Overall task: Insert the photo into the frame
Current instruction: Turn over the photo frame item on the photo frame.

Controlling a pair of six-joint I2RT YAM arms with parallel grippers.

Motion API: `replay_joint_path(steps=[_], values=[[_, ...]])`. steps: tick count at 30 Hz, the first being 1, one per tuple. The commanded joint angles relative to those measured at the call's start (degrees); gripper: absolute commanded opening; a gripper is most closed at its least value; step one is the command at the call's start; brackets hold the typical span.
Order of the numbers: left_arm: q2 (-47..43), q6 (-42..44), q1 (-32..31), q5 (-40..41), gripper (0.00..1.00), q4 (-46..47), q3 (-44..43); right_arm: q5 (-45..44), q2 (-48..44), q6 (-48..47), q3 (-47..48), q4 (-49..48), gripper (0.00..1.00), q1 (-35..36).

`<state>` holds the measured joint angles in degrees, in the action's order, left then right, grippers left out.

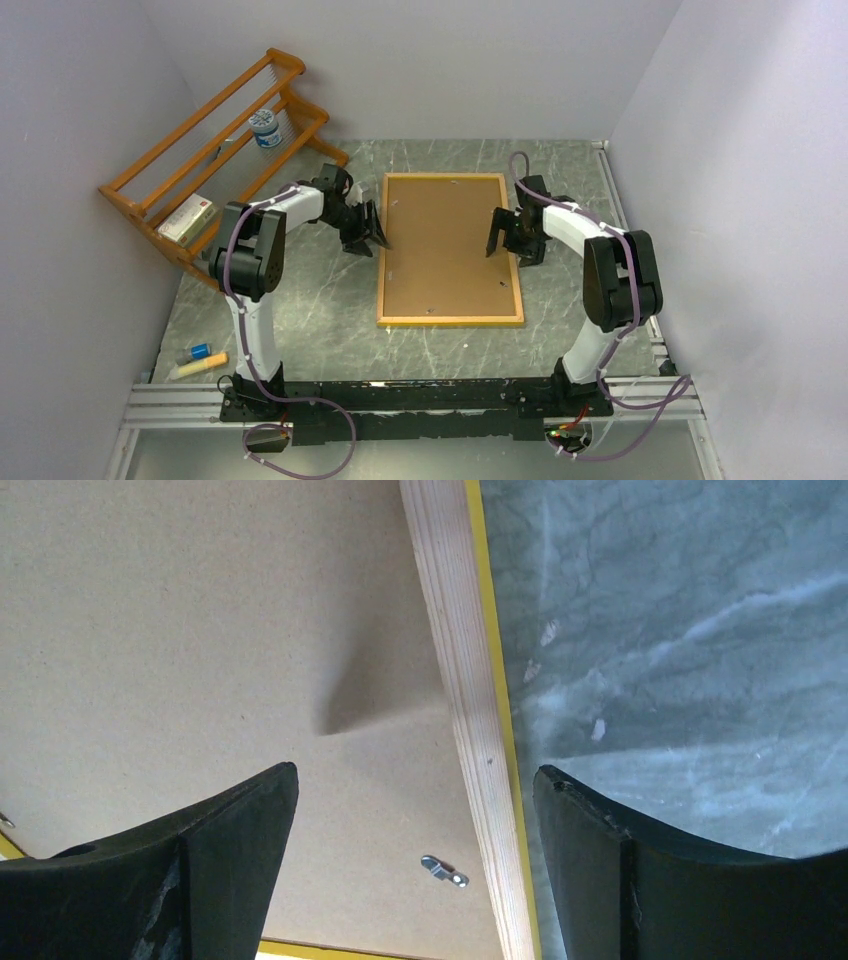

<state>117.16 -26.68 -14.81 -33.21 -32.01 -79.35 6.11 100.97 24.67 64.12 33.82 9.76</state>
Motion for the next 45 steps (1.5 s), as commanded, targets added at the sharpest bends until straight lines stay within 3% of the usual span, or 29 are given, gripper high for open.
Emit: replay_joint_path(steps=[1,6,11,18,23,29,36,45], values=[[-3.25,0.73,0.02,3.03,0.62,-1.99,1.64,-4.74,-5.1,3.52,-1.16,-2.36,0.9,0.74],[-5.56,-0.09,-0.05,2.7,0.65,0.75,4.28,-9.77,-5.89,6.15,1.29,-2.52,0.9,0.97],[-6.07,-1.96,-0.03,1.09,0.63,5.1,5.8,-9.19,-5.03,6.28,4.44,-5.51,0.9,0.92],[-6.61,-0.11,-0.04,5.78,0.6,4.09,4.75,-11.21,4.21,5.36,14.54,-5.6,0.83,0.96],[-5.37,1.01,-0.05,5.87,0.58,5.01,4.69,-10.74,11.05,1.43,21.89,-5.48,0.79,1.25],[-3.32,2.65,-0.04,6.56,0.57,4.41,2.85,-13.98,16.01,-4.62,28.02,-1.76,0.8,2.28],[-1.98,3.9,-0.05,5.93,0.45,3.93,1.42,-13.85,18.86,-10.24,31.03,1.85,0.72,2.15],[-0.29,2.79,-0.04,4.23,0.42,5.7,1.44,-12.86,22.19,-12.28,33.41,3.97,0.68,2.09]])
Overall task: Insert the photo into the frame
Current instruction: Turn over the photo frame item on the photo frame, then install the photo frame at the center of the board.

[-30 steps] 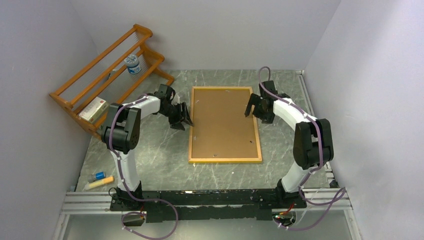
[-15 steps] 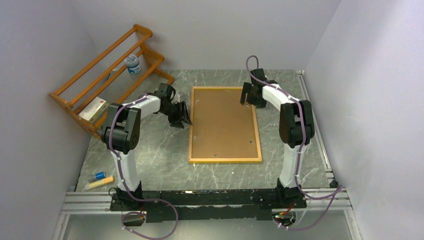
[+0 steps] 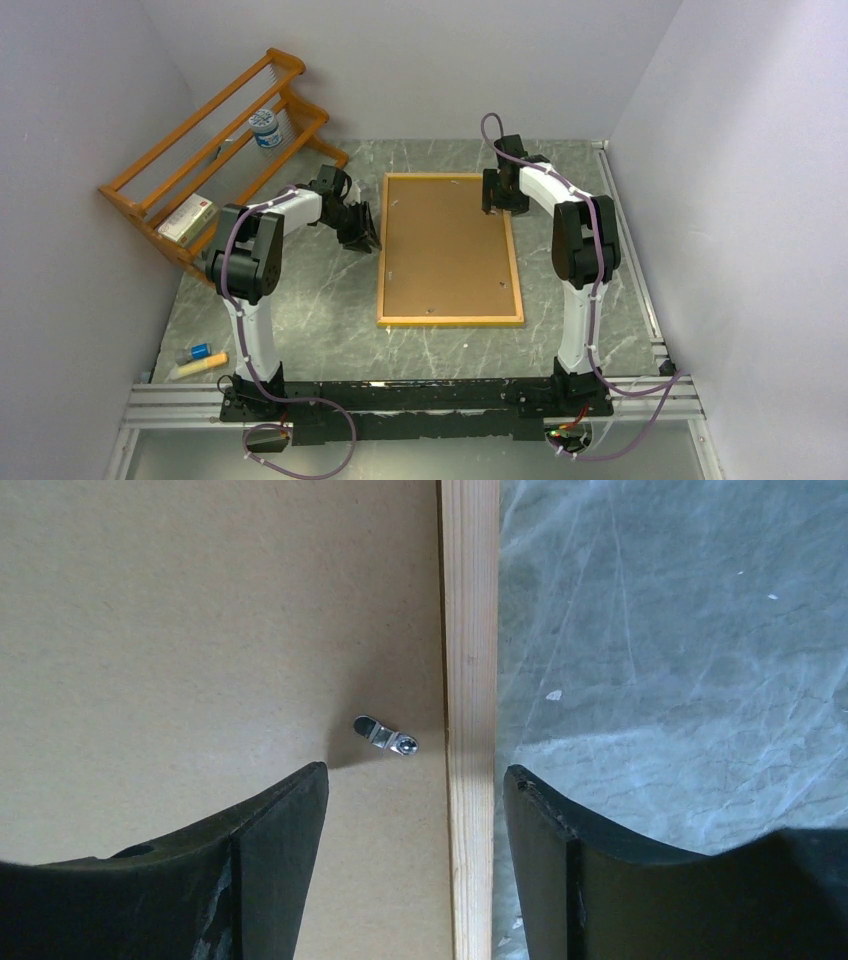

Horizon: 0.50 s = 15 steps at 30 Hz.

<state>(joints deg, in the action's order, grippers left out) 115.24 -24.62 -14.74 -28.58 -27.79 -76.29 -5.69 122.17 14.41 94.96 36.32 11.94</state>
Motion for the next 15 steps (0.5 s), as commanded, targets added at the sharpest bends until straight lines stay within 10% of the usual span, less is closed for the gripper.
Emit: replay_joint_path(steps=[1,15], values=[[1.7,0.6,-0.11,-0.3,0.42,1.58,-1.58,-1.26,1.3,-2.12,2.78,1.53,0.67,-0.24],[2.97,0.83,-0.1,0.15,0.34,1.74,-2.21,-4.71,2.73,-0.53,1.45,-2.6,0.55,-1.85]])
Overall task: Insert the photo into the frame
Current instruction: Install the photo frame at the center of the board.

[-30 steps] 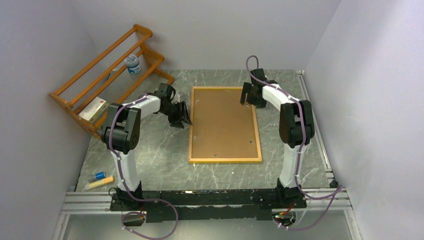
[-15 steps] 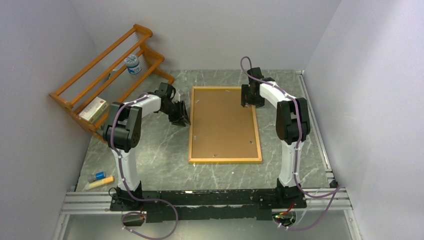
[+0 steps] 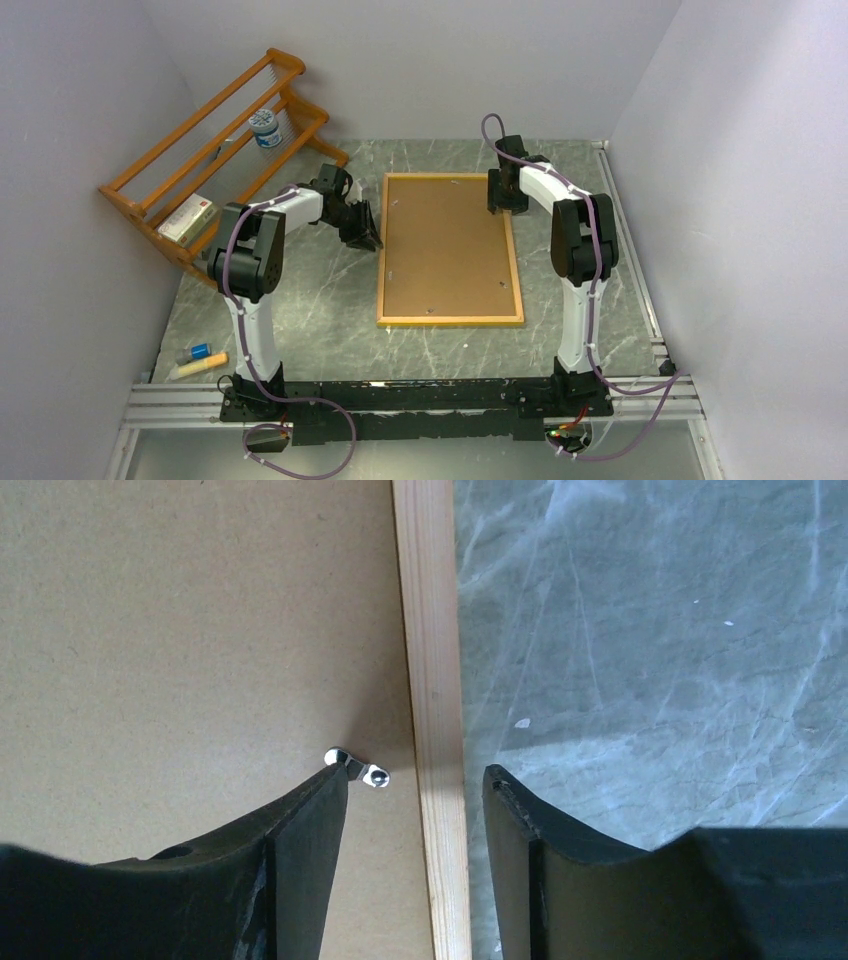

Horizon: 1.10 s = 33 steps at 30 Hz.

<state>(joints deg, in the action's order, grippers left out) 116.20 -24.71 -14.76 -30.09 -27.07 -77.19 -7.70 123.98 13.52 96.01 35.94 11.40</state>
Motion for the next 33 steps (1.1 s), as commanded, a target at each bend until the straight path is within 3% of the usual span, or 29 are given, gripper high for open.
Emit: replay_joint_path(steps=[1,6,11,22,26,31,33], values=[[2.09,0.93,-0.07,1.55,0.34,1.05,-1.37,-2.38,0.91,0.18,0.14,-2.54,0.57,-1.44],[2.7,1.53,-0.09,1.82,0.34,0.41,-1.82,-2.69,0.82,0.59,-1.7,-3.51,0.58,-1.83],[3.06,1.9,-0.09,1.96,0.33,0.2,-1.55,-1.74,-0.13,1.31,-4.05,-4.66,0.44,-2.31],[3.33,0.8,-0.09,1.7,0.33,1.23,-0.97,1.65,0.31,2.46,-4.66,-3.78,0.36,-2.5],[3.42,0.88,-0.08,1.87,0.33,0.98,-1.34,4.04,2.75,2.66,-1.16,1.01,0.36,-2.6],[3.66,0.84,-0.08,1.88,0.32,0.97,-1.64,5.3,1.65,3.37,-1.97,0.79,0.29,-2.69],[3.76,0.59,-0.07,1.71,0.32,1.13,-1.8,5.88,1.36,3.44,-1.99,0.8,0.22,-2.69]])
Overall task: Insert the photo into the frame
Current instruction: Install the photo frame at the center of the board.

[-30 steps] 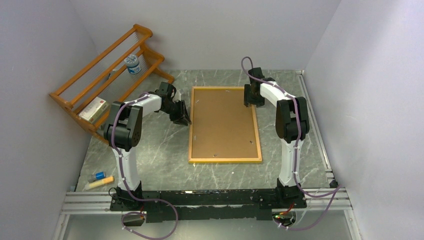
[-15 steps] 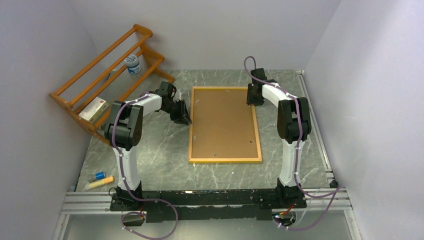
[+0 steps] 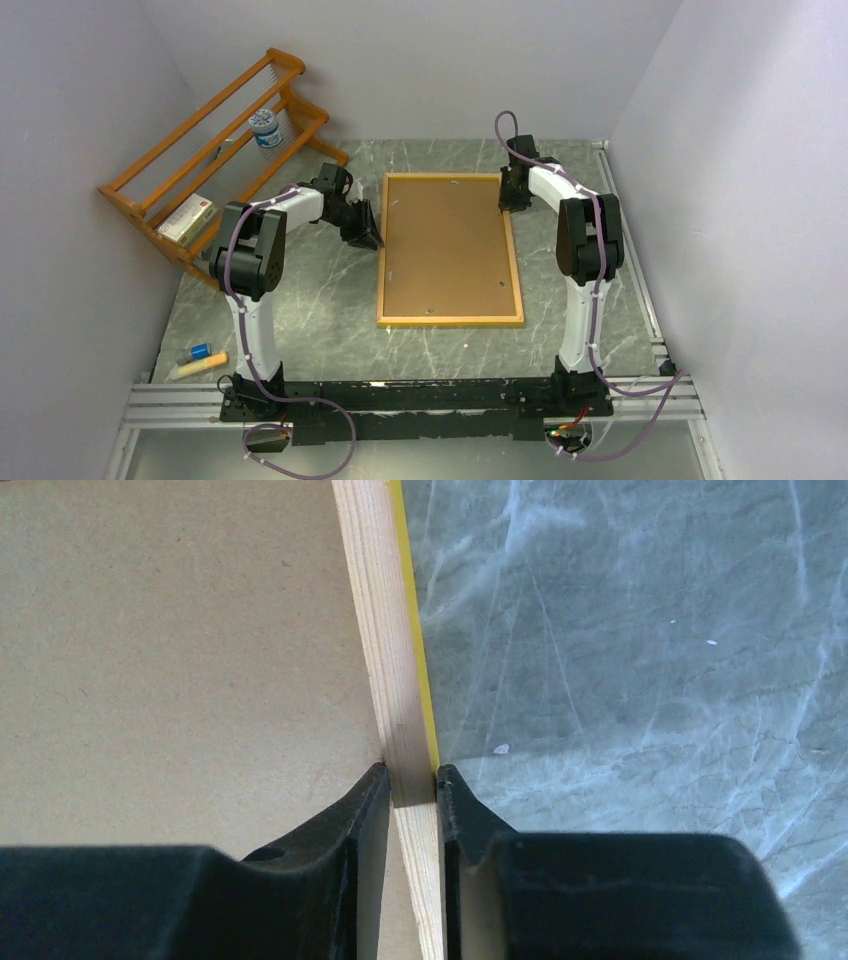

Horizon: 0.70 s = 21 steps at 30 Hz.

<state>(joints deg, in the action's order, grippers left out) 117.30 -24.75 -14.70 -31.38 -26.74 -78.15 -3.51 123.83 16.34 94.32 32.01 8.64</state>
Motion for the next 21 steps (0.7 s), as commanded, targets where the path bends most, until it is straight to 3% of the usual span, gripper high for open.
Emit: replay_joint_path(steps=[1,6,13,16,21], values=[[2.67,0.55,-0.19,2.99,0.32,0.89,-0.86,2.26,1.5,0.62,-0.17,4.88,0.21,-0.01],[2.76,0.66,-0.18,3.43,0.33,0.58,-1.36,3.26,0.2,1.23,-0.6,4.05,0.22,-0.11],[1.97,-0.25,-0.15,4.45,0.38,-1.31,-3.62,0.97,-6.07,4.16,-0.3,4.93,0.49,-0.33],[2.2,-0.55,-0.14,4.81,0.44,-2.66,-4.92,2.72,-11.26,4.86,-6.37,3.67,0.58,-0.47],[0.77,-1.42,-0.15,3.93,0.54,-3.12,-3.74,4.89,-21.01,6.69,-21.04,-0.03,0.64,0.42]])
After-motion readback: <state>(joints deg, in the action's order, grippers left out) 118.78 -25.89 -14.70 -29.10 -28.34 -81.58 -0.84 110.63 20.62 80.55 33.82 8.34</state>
